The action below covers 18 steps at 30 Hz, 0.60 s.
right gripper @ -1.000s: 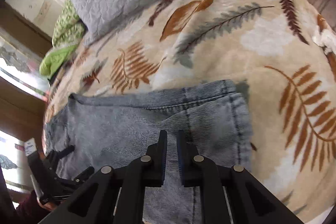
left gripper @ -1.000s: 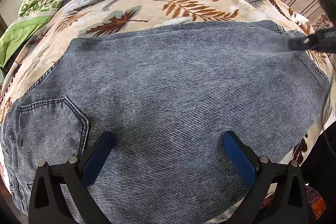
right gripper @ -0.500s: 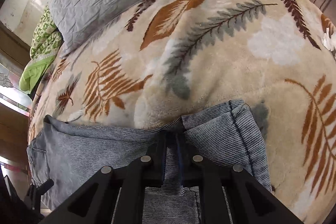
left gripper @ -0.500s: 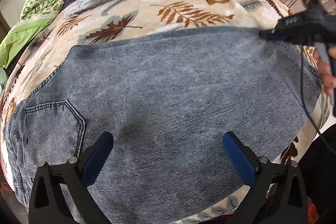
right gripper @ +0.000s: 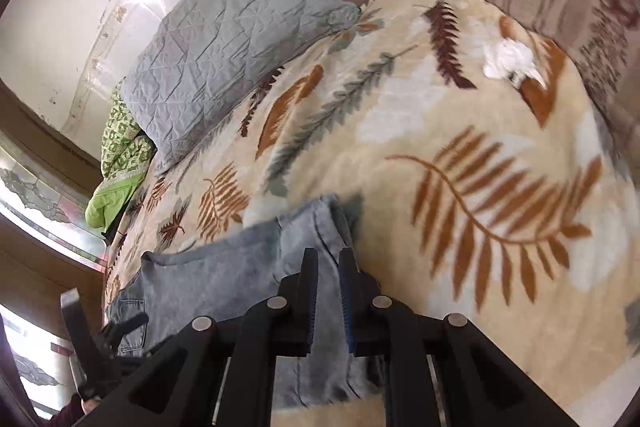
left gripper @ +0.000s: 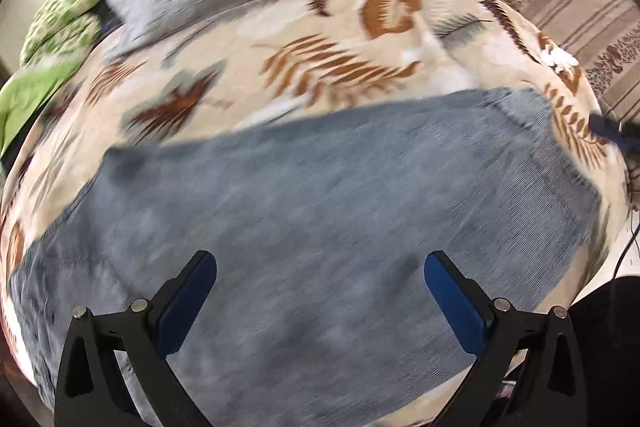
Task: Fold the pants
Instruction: 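Open the right gripper and lift it off the folded leg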
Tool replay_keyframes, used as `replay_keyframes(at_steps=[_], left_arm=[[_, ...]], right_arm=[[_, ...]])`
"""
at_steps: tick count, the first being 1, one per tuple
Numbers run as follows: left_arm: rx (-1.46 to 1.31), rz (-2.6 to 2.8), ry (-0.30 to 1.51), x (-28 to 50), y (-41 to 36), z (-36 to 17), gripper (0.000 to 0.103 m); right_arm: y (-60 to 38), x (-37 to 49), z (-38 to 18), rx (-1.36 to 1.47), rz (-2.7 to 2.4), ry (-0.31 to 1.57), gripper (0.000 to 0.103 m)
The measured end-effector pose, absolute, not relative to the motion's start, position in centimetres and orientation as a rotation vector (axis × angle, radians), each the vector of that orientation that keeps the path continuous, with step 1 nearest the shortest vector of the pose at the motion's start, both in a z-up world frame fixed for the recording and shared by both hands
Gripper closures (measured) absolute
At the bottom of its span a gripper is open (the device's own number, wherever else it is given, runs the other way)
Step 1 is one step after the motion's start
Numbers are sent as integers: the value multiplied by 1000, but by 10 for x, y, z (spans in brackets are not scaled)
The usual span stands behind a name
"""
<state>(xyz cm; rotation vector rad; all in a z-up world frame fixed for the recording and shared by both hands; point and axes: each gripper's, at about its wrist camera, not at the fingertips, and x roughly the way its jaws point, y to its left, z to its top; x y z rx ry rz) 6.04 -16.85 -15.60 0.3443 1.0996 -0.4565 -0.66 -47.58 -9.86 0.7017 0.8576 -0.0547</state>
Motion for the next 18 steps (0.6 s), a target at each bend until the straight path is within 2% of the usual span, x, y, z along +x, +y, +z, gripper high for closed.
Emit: replay_keyframes(at_steps=[4, 7, 9, 11, 15, 16, 18], left_arm=[[361, -442, 1080, 82, -205, -152, 0], [399, -478, 1115, 94, -234, -153, 0], [401, -513, 1152, 97, -251, -156, 8], [404, -553, 1186, 98, -267, -159, 22], [408, -560, 1224, 105, -284, -169, 38], [416, -559, 1232, 107, -289, -172, 45], [448, -558, 1239, 109, -298, -178, 50]], right_arm=[[-486, -20, -125, 807, -54, 886, 89], [-480, -21, -124, 800, 11, 893, 89], [-471, -23, -122, 801, 68, 888, 89], [-461, -23, -122, 780, 84, 902, 89], [-451, -21, -120, 688, 43, 898, 89], [-452, -20, -121, 689, 39, 897, 89], [-458, -16, -124, 704, 21, 896, 89]])
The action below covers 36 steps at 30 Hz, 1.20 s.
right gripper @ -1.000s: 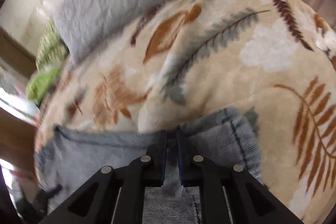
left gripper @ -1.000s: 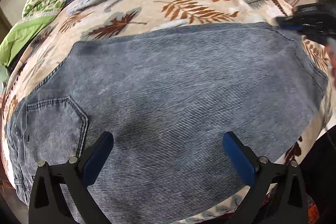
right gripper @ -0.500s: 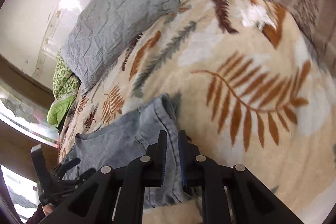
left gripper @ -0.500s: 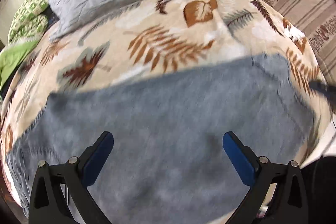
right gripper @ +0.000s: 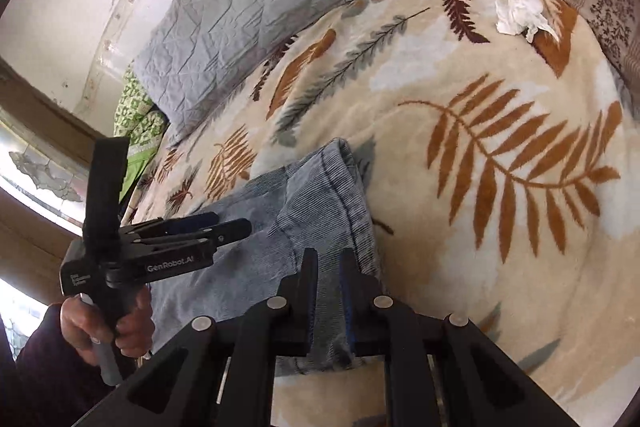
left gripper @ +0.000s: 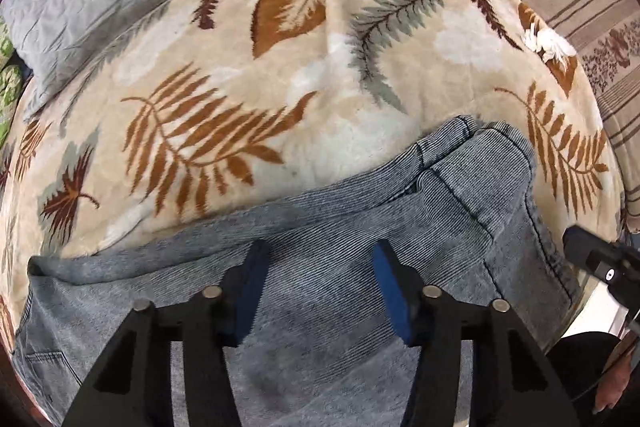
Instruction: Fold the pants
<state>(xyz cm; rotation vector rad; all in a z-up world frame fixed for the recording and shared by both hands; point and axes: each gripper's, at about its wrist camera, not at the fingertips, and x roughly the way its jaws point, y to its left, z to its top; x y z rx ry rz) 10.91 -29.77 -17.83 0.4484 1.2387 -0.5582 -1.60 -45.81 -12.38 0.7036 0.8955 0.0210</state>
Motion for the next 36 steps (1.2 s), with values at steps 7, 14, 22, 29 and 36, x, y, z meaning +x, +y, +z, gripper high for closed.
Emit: replay_keyframes(at_steps=[7, 14, 22, 29, 36], left_arm=[[468, -557, 1197, 114, -322, -175, 78], [518, -503, 1177, 111, -334, -183, 78], [450, -448, 1115, 104, -297, -156, 79], [385, -476, 1208, 84, -271, -168, 78], [425, -414, 1211, 87, -267, -177, 54]], right_arm=[[-476, 6, -121, 724, -47, 831, 89], [-461, 21, -109, 685, -27, 787, 89], [-449, 29, -112, 566, -102, 829, 89], [-436, 45, -137, 491, -110, 968, 87], [-452, 32, -129, 563, -143, 899, 88]])
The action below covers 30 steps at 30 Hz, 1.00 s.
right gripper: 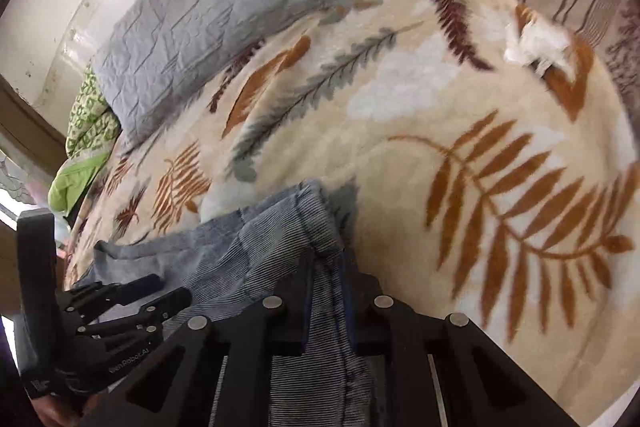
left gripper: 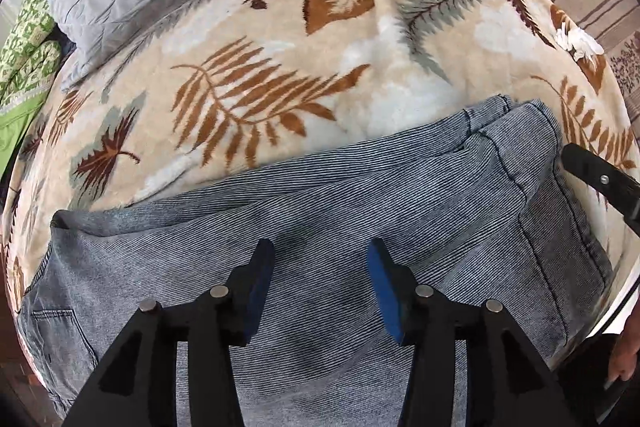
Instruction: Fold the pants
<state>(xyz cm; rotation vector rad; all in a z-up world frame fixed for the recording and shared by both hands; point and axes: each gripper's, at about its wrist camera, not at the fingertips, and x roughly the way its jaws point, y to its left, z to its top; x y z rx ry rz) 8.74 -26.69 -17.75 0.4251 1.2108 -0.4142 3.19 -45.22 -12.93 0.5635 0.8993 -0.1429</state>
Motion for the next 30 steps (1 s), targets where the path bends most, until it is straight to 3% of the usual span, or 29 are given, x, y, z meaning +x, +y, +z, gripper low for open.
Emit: replay_keyframes(at_steps=[7, 16, 20, 28, 30], left_arm=[[403, -457, 1181, 69, -240, -162, 54], [462, -374, 1129, 47, -173, -152, 38], [481, -314, 1121, 42, -152, -154, 24], [499, -257, 1192, 47, -149, -182, 22], [521, -230, 1166, 49, -151, -184, 10]], right_arm=[[-451, 5, -115, 560, -108, 838, 88], [-427, -24, -112, 565, -44, 875, 88], [-419, -33, -114, 625, 9, 884, 88], [-394, -18, -135, 550, 24, 1015, 87], [-393, -12, -141, 545, 25, 1031, 87]])
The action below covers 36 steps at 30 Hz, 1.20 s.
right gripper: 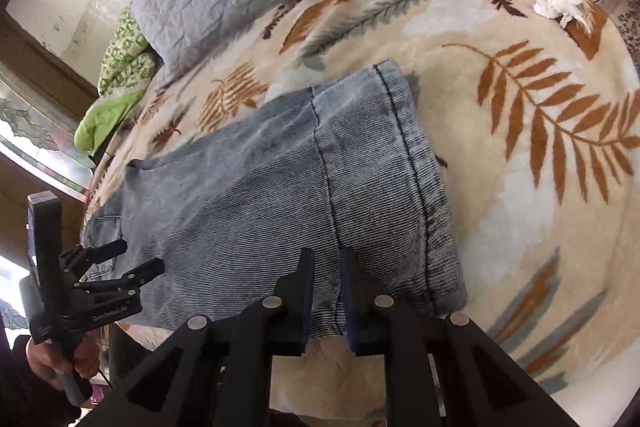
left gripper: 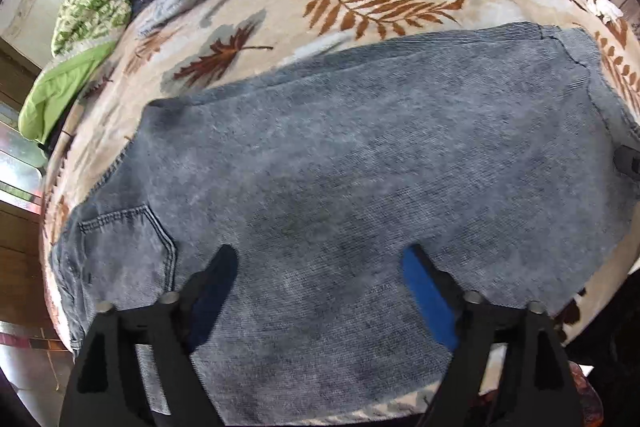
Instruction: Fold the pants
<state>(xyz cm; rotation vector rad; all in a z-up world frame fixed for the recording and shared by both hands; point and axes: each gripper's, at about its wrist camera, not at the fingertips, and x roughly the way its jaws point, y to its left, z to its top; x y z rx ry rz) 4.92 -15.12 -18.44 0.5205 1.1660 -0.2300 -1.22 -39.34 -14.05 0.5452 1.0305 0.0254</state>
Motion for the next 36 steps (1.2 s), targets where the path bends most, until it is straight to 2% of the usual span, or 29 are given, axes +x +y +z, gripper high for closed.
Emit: replay_keyframes(at_steps=[1, 3, 8, 20, 30, 36], left_arm=[[528, -221, 1159, 51, -151, -185, 5], [505, -226, 1174, 57, -148, -187, 3], [414, -228, 1220, 61, -134, -184, 3], [367, -245, 1083, 42, -93, -146, 3], [320, -171, 1266, 51, -60, -189, 3], [293, -181, 1275, 55, -58, -193, 2]], right_arm=[[-394, -10, -142, 548, 30, 1028, 87], [-397, -7, -145, 569, 39, 1024, 87], [-405, -6, -146, 638, 55, 1020, 87], [-411, -19, -116, 675, 15, 842, 87], [-409, -23, -124, 662, -53, 907, 87], [-399, -19, -125, 628, -32, 932, 87]])
